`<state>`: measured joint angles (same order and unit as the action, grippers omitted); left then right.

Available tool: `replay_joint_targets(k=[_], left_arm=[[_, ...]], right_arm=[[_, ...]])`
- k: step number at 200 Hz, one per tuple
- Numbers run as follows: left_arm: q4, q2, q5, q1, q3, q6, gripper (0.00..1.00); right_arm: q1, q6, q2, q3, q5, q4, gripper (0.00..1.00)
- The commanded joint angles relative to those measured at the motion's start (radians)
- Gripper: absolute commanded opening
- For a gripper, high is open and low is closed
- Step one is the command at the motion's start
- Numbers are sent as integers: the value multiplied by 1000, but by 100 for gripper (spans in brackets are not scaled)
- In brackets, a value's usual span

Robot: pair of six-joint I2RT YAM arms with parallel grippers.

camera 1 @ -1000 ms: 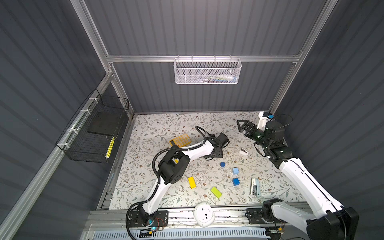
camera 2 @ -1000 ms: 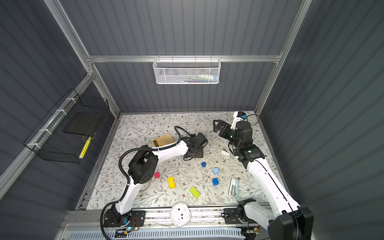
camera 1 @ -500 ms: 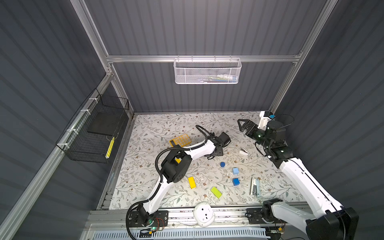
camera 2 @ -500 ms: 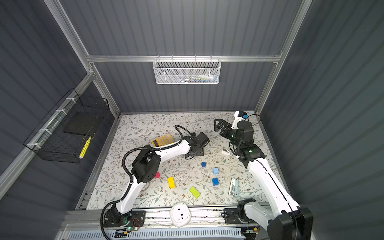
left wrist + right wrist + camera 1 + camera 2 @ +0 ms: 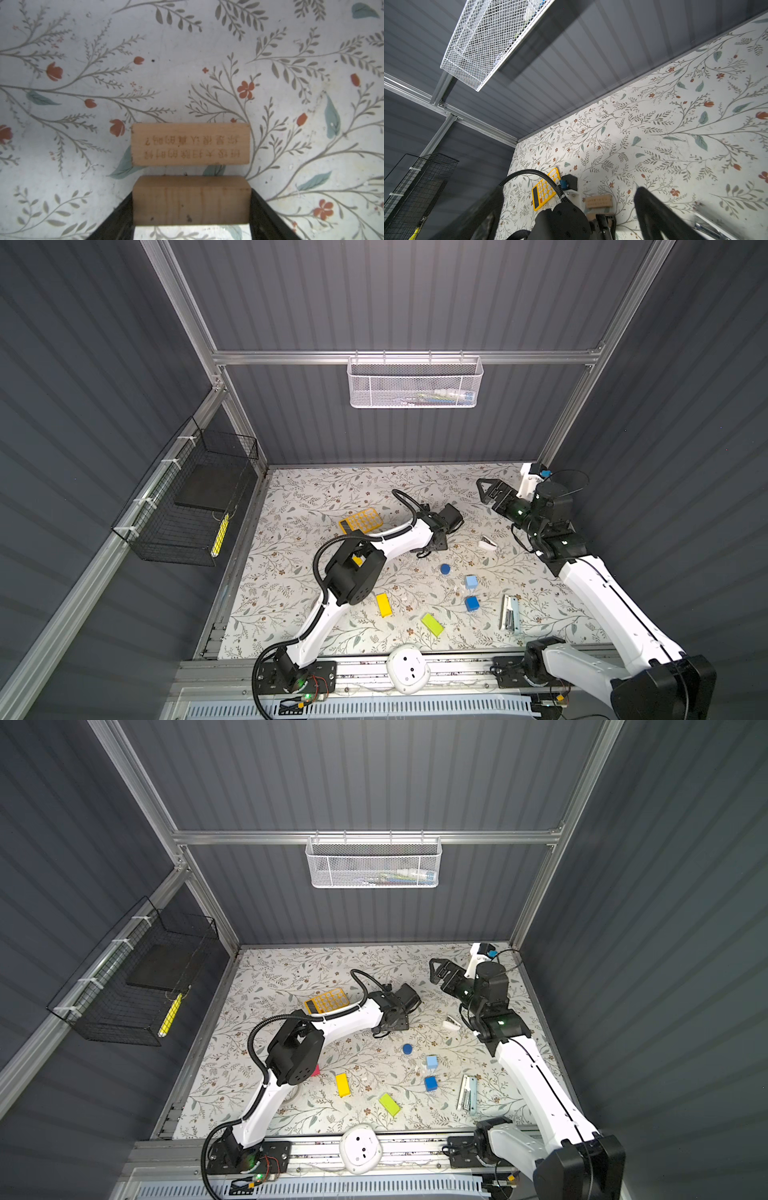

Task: Build the wood block tower
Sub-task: 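Carry the plain wooden block with the left gripper over the printed block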

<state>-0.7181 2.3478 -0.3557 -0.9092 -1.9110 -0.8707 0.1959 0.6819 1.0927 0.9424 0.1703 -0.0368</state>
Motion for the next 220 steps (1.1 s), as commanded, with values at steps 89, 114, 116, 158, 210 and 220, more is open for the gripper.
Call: replay_joint_targets(k=[89,114,116,158,210,220], left_arm=[[-79,61,-59,0,-25,-23,66],[-78,65,-55,0,-26,-23,66],[-78,65,-56,0,-26,-23,66],[-80,67,-58,6,-25,-24,68],[-78,65,-54,16,-14,-23,70],[-78,65,-55,16,-14,-22,71]], right_arm=[[-12,15,10,-16,18,26,99],[-13,16,10,-16,20,26,99],[-12,16,10,-16,20,27,99],[-15,17,11,-17,20,28,99],[-15,19,14,-17,24,31,99],[-15,21,14,-17,24,31,99]])
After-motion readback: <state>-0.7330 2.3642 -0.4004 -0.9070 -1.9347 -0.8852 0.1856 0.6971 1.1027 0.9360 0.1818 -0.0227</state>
